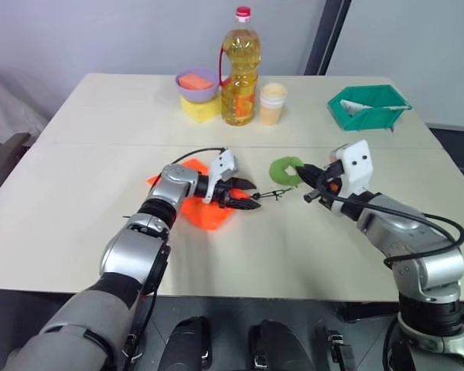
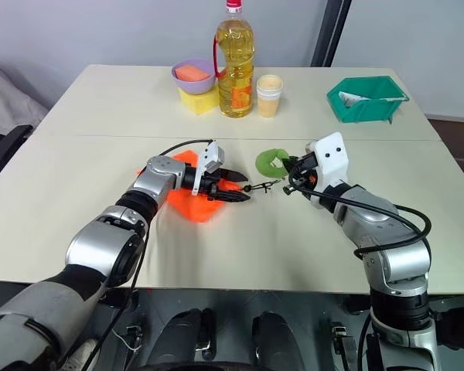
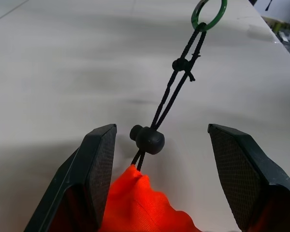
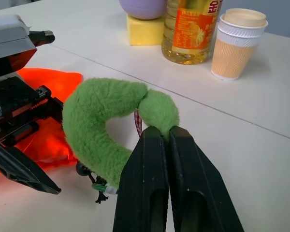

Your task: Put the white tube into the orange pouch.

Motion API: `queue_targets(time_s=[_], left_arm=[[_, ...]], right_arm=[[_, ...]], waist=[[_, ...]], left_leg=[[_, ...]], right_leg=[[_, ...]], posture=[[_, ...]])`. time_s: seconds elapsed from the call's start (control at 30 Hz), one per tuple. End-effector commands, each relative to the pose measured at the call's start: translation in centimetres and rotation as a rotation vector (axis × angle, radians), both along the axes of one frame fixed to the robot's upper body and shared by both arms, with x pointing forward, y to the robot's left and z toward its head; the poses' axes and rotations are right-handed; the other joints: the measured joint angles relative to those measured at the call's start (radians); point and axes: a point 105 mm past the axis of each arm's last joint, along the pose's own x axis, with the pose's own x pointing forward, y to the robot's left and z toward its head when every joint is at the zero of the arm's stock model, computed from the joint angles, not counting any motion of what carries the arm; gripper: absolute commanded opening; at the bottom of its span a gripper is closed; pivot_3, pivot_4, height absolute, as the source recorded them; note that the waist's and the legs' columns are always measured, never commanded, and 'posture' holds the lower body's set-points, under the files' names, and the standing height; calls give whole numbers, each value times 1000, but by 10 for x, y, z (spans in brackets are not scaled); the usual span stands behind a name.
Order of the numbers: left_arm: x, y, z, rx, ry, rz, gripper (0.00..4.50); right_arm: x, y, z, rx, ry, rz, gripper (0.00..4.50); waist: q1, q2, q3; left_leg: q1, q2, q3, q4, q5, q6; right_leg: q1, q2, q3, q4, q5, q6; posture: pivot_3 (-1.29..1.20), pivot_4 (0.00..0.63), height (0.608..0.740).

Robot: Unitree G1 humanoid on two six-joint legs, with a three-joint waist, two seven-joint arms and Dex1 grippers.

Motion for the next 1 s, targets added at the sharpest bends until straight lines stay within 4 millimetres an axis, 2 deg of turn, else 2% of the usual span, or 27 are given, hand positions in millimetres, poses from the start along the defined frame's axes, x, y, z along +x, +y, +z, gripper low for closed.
queue_targets(time_s=[0.03, 0.33, 0.43, 0.57, 0.6, 0.77, 0.9, 1.0], left_arm=[[3, -4, 12, -16, -25, -5, 3248], [0, -7, 7, 14, -6, -28, 3248], [0, -6, 5, 34, -7, -30, 2429], [1, -4, 5, 50, -11, -24, 410], [1, -4, 5, 54, -13, -22, 113], [4, 0, 6, 66, -27, -2, 113], [6, 6, 14, 24, -35, 7, 113], [5, 14, 17, 7, -19, -1, 941]], right_arm=[[-5, 5, 13, 3, -64, 20, 0], [-6, 5, 14, 2, -69, 21, 0], [-6, 5, 15, 3, -72, 20, 0], [-6, 5, 16, 2, -79, 18, 0], [-6, 5, 17, 2, -82, 18, 0], [-5, 4, 21, 2, -100, 16, 0], [-4, 2, 25, 9, -123, 8, 0], [-4, 0, 26, 11, -128, 5, 0]], waist=[[0, 0, 0], [0, 0, 0], [0, 0, 0], [0, 0, 0], [0, 0, 0], [0, 0, 0], [-1, 0, 0], [-1, 0, 0]], left_leg=[[0, 0, 0, 0, 0, 0], [0, 0, 0, 2, 0, 0], [0, 0, 0, 2, 0, 0], [0, 0, 0, 4, -1, 1], [-1, 1, 0, 5, -1, 2], [-2, 1, -1, 9, -3, 4], [-3, 1, -1, 9, -3, 5], [-3, 1, -1, 9, -3, 5]], right_leg=[[0, 0, 0, 0, 0, 0], [1, 0, 0, 1, 0, 0], [1, 0, 0, 1, 0, 0], [1, 0, 0, 1, 0, 0], [1, 0, 0, 2, 0, 0], [1, 0, 0, 3, 0, 0], [1, 0, 0, 3, 0, 1], [0, 0, 0, 3, 0, 1]], posture=[[0, 150, 737], [0, 150, 737], [0, 150, 737], [0, 150, 737], [0, 150, 737], [0, 150, 737], [0, 150, 737], [0, 150, 737]])
